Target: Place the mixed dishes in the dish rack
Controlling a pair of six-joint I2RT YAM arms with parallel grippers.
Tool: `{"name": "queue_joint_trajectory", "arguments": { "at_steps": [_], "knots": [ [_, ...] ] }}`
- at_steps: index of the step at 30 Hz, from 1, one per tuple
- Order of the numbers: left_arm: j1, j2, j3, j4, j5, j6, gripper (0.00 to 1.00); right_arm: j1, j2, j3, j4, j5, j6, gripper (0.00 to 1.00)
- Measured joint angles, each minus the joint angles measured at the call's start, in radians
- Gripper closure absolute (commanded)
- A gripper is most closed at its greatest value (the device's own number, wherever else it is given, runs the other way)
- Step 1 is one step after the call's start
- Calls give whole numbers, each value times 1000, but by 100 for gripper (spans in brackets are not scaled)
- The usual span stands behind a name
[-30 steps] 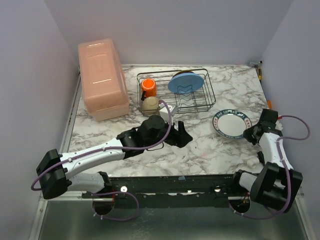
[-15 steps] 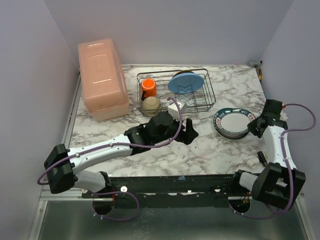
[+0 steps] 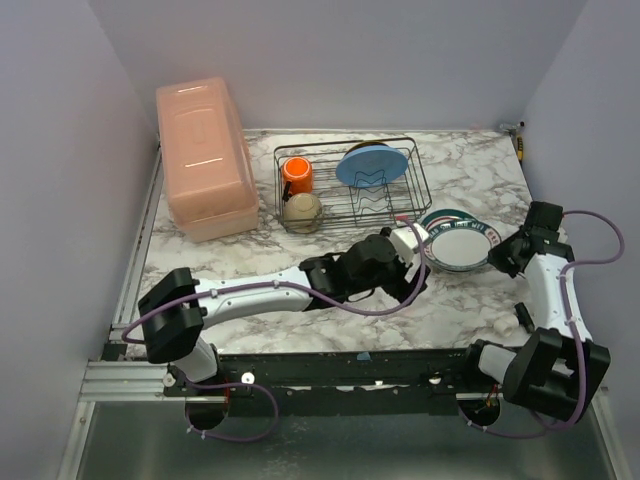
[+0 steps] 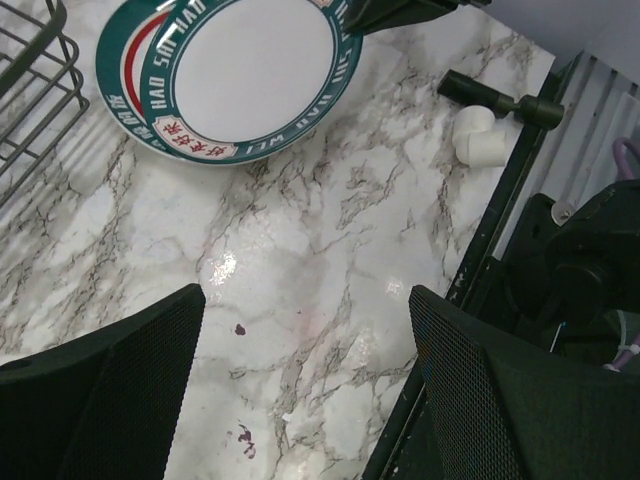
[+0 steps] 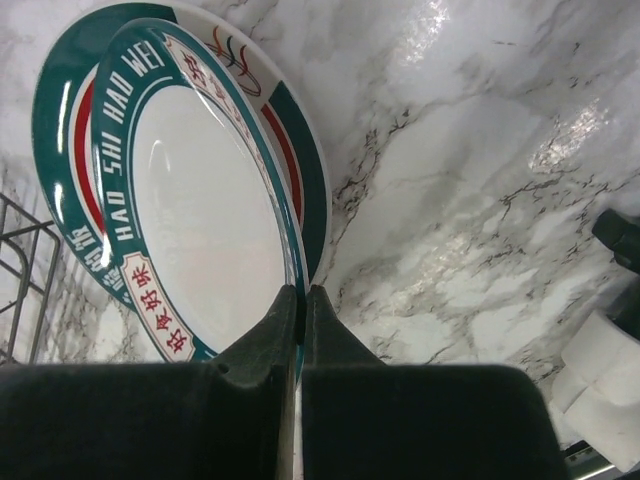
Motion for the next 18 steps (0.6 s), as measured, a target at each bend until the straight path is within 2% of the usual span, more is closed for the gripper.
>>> {"name": "queue_joint_trajectory", "arguments": {
  "at_steps": [4,9,16,18],
  "knots": [
    [0,55,48,-55,0,-32,18,1,-77,-27,0,-26,19,100],
    [36,55,71,-97,89,-261,23,1,-188,-75,0,-80,56,100],
    [159,114,25,92,341,-682,25,2,-250,-159,-14,-149,92,100],
    [179,172,24,138,376,-753,33,1,-254,-167,-21,-159,93,100]
  ]
}}
